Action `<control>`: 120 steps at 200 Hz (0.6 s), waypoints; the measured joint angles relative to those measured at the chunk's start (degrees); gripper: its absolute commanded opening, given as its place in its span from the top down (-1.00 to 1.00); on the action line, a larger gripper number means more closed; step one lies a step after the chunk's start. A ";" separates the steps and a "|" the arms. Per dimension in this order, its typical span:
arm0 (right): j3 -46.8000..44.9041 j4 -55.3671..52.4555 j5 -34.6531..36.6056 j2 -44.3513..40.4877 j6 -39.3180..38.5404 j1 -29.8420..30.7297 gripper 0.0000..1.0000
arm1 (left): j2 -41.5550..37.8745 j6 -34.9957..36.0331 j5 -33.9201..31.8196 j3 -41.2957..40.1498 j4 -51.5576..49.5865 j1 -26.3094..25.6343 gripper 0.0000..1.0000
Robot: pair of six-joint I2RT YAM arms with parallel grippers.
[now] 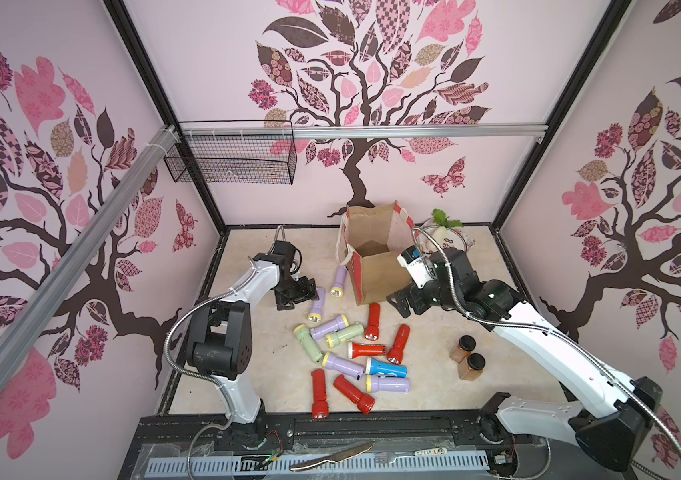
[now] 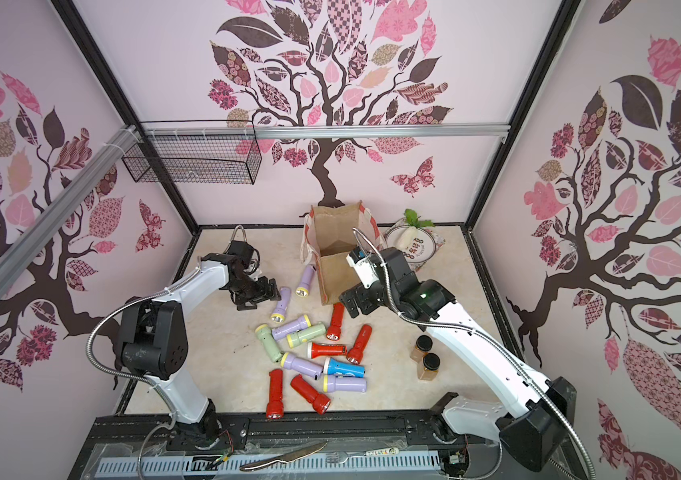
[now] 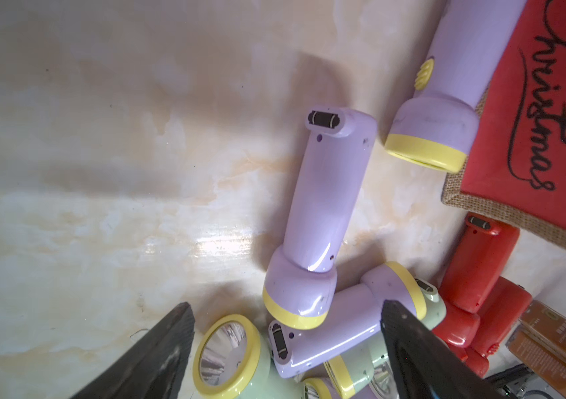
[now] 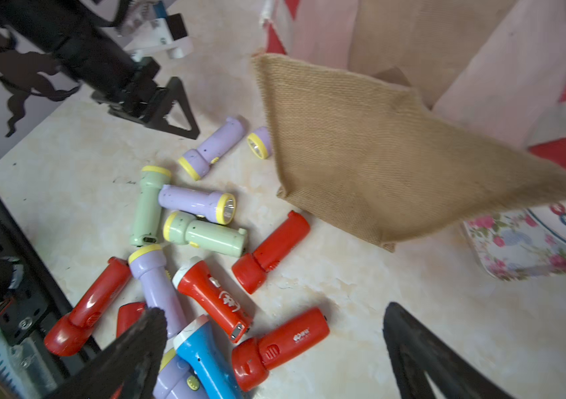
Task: Put the flashlights into the tote bags
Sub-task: Pick up the flashlight from the center of the board.
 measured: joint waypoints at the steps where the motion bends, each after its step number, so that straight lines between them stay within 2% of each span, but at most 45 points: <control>1: 0.00 0.02 -0.11 0.02 -0.07 0.09 -1.00 | 0.11 0.04 -0.04 0.13 0.00 0.00 -0.69; 48: 0.11 1.44 -2.64 1.27 -0.48 3.61 -0.99 | 6.12 0.02 -1.44 5.64 0.04 -1.53 -0.56; 120: 0.09 3.74 -3.85 1.33 1.22 3.93 -1.00 | 12.33 -1.16 -3.76 9.09 0.50 -3.43 -0.27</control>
